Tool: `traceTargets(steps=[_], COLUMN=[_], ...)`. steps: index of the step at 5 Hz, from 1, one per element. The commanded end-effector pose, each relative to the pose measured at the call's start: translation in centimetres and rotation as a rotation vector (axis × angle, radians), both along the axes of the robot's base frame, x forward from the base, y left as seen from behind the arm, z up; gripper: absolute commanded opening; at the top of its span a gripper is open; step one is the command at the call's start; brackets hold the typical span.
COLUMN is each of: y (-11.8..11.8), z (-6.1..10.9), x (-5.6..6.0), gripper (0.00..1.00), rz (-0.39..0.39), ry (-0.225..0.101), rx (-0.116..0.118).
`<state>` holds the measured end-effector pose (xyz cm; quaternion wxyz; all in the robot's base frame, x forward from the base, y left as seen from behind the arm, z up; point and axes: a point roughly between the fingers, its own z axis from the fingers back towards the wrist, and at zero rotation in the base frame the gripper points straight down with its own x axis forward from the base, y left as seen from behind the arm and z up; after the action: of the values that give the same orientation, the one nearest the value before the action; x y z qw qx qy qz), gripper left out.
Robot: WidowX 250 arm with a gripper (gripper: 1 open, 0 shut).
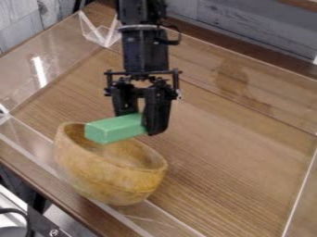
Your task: Remove the green block from inside the brown bowl and put it on the table
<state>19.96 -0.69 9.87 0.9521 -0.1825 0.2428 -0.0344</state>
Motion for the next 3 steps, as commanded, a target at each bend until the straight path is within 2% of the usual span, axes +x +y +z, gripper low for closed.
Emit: traceTargets(steps=[1, 3], y=[-0.6, -1.7], z=[1.4, 1.1], x=[1.0, 1.6], gripper=[0.0, 0.0], rz=[-0.011, -0.048], ry=[-0.063, -0.064], rx=[0.002, -0.012])
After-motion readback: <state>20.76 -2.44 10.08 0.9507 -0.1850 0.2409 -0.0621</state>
